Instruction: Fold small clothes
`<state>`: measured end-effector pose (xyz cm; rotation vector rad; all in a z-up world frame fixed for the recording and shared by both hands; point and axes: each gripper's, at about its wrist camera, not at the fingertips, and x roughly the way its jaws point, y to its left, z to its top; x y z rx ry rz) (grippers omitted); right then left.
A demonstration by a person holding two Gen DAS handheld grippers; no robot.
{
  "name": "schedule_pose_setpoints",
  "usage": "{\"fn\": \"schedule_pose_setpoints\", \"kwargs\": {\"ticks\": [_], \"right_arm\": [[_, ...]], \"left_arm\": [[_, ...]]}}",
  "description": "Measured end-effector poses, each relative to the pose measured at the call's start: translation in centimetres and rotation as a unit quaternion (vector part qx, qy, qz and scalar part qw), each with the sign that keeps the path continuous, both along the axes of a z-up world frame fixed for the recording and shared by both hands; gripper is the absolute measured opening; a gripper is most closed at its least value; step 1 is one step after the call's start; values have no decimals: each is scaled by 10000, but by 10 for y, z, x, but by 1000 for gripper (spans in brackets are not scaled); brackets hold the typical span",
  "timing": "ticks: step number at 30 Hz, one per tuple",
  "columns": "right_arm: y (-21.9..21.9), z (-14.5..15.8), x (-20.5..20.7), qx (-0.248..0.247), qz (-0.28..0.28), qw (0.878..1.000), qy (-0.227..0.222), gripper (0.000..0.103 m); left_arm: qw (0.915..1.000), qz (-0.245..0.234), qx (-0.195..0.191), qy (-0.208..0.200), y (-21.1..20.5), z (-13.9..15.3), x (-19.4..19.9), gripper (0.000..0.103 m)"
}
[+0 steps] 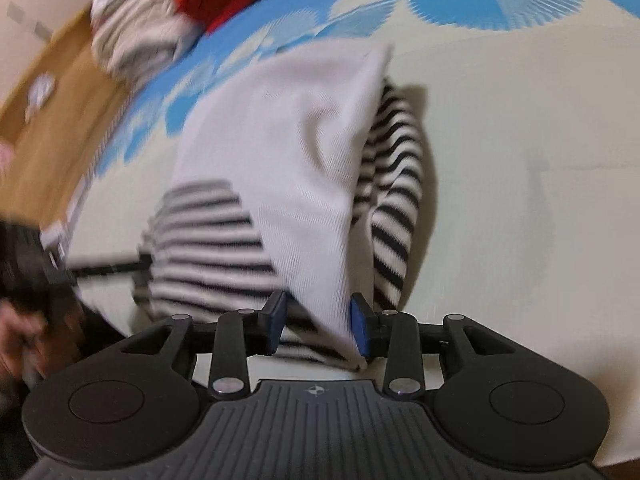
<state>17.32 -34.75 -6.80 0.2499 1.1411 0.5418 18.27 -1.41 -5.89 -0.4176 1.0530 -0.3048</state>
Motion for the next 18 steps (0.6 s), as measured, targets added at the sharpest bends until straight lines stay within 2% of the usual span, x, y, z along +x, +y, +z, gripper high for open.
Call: {"fn": "schedule_pose_setpoints", "kwargs": {"ticks": [2, 3, 6, 7, 9, 10, 13, 16, 18], "right_arm": [[3, 0, -6, -192, 259, 9994, -80, 3], [-3, 6, -8, -182, 223, 9994, -216, 3], [-43, 28, -8, 385, -544, 9965, -498, 2], [-49, 29, -9, 396, -628, 9960, -498, 2], [-42, 21, -11, 80, -364, 9988, -316, 2], [-30, 15, -11, -242, -100, 9994, -231, 2], [-9, 6, -12, -813, 294, 9961, -184, 2], [-21, 20, -3, -542, -172, 9978, -349, 8], [-34, 34, 0, -293, -617, 9958, -607, 19]], "left_arm": [[10000, -15, 29, 51, 0, -1, -1, 86], [10000, -43, 60, 47, 0, -1, -2, 86], [9988, -210, 438, 23, -5, -4, -3, 86], [9983, -264, 524, 17, -7, -6, -3, 86], [9982, -232, 557, 44, -7, -9, -4, 86], [9983, -218, 538, 95, -6, -10, -3, 86], [9976, -301, 576, 245, -5, -11, -1, 87], [9945, -525, 735, 522, -4, -3, 9, 87], [9930, -668, 848, 470, -2, 9, 16, 86]]}}
